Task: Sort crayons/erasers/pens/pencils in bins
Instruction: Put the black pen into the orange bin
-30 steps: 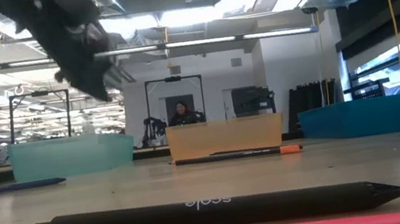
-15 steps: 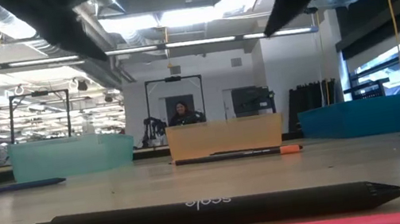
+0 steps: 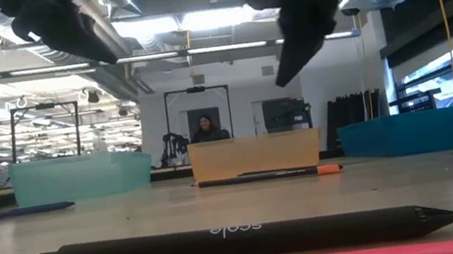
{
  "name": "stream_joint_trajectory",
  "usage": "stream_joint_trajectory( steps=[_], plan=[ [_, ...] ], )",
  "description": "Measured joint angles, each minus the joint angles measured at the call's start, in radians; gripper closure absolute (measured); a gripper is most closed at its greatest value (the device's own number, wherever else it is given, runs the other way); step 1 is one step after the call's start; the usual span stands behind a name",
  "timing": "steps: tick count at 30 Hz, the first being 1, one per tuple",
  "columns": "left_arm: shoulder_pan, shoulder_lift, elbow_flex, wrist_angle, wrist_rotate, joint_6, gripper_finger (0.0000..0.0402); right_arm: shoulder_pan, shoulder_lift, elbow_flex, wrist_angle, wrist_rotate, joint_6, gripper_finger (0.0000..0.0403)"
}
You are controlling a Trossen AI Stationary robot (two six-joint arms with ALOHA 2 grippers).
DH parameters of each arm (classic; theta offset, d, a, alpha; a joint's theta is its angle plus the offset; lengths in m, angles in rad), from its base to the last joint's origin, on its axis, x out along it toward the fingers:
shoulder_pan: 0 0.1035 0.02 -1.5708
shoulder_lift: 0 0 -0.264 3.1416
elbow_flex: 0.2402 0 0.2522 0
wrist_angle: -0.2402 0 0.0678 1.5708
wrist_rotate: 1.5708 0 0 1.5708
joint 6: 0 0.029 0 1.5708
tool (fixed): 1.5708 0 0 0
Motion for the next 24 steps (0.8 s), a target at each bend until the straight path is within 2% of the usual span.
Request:
stream_joint_trajectory(
  steps=[7, 12, 24],
  plan=[
    [-0.014, 0.0, -0.004, -0.019, 0.0, -0.001, 0.0324, -0.042, 0.138, 0.131, -0.014, -0.007, 0.006, 0.0313],
    [-0.014, 0.001, -0.005, -0.042, 0.0, -0.002, 0.0324, -0.112, 0.229, 0.198, -0.044, -0.15, 0.051, 0.0276],
    [-0.014, 0.001, -0.006, -0.044, 0.0, -0.003, 0.0324, -0.192, 0.384, 0.265, -0.051, -0.169, 0.067, 0.0278]
  ],
)
